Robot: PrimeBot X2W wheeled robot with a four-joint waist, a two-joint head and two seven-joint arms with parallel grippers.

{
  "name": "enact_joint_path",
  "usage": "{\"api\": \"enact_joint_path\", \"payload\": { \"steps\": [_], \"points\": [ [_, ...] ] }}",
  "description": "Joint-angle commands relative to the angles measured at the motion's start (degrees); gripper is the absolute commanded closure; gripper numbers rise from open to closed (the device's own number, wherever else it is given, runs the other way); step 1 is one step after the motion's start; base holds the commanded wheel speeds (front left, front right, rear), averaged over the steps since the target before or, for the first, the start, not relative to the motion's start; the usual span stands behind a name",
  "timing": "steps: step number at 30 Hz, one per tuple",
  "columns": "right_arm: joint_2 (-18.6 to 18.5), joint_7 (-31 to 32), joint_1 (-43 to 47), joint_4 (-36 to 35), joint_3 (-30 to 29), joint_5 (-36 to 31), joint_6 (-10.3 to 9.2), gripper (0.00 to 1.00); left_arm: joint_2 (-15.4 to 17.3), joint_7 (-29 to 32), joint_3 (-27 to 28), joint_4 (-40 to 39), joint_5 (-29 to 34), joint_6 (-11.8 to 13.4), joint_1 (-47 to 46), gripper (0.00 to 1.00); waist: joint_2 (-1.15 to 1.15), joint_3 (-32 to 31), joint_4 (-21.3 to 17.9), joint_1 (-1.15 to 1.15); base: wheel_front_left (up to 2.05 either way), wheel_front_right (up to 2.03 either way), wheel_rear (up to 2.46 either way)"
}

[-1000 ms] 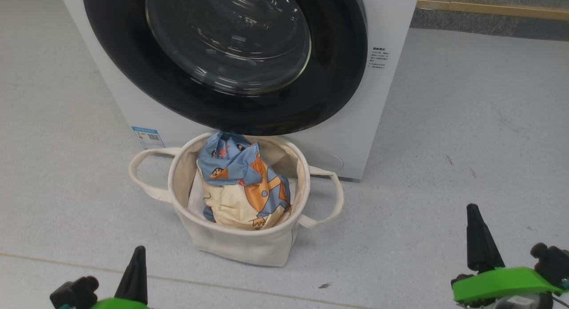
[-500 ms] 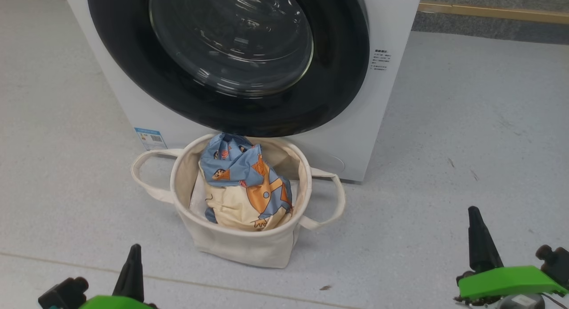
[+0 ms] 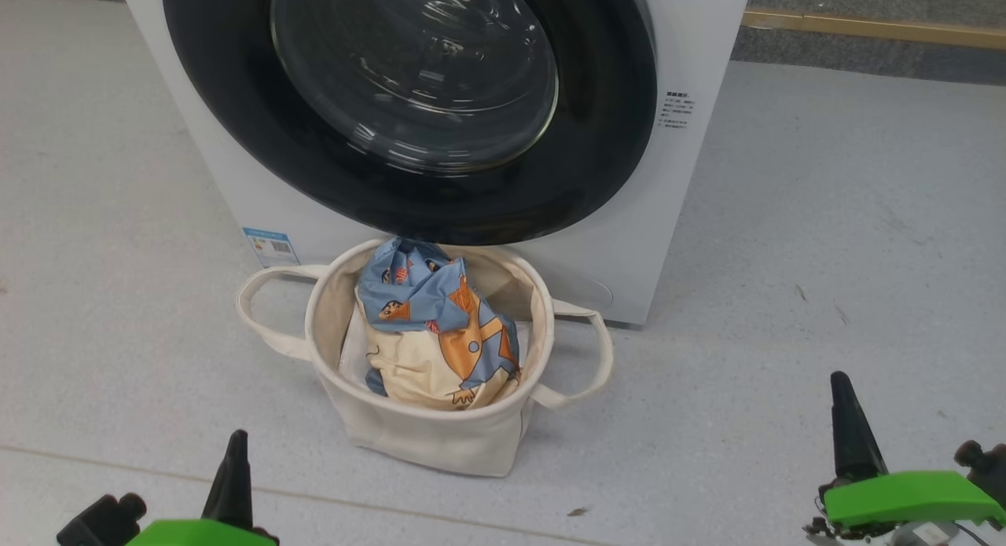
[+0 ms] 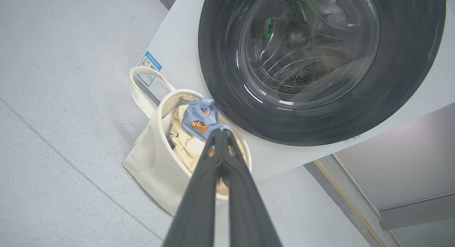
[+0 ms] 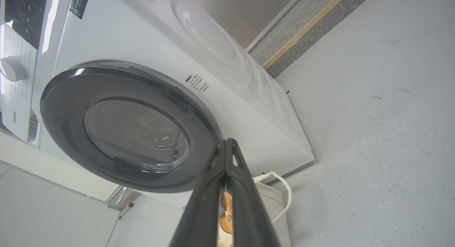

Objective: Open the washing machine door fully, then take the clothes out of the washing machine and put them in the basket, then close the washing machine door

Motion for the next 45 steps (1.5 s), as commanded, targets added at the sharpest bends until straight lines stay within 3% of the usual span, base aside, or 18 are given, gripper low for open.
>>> {"api": "enact_joint_path", "payload": {
  "steps": [1, 45],
  "points": [
    [-1.04, 0.55, -2.85, -1.50, 0.26, 1.72, 0.01, 1.00, 0.21, 0.31, 1.56, -2.27, -1.62, -0.19, -1.89, 1.00, 0.00, -0.04, 0.04, 0.00, 0.00, 0.00, 0.00],
    [-1.30, 8.05, -4.36, 1.35, -0.96, 29.26, 0.00, 1.00, -1.25, 7.56, 4.13, -5.79, -30.10, -0.33, -1.97, 1.00, 0.00, -1.31, 1.18, 0.00, 0.00, 0.00, 0.00]
  ]
}}
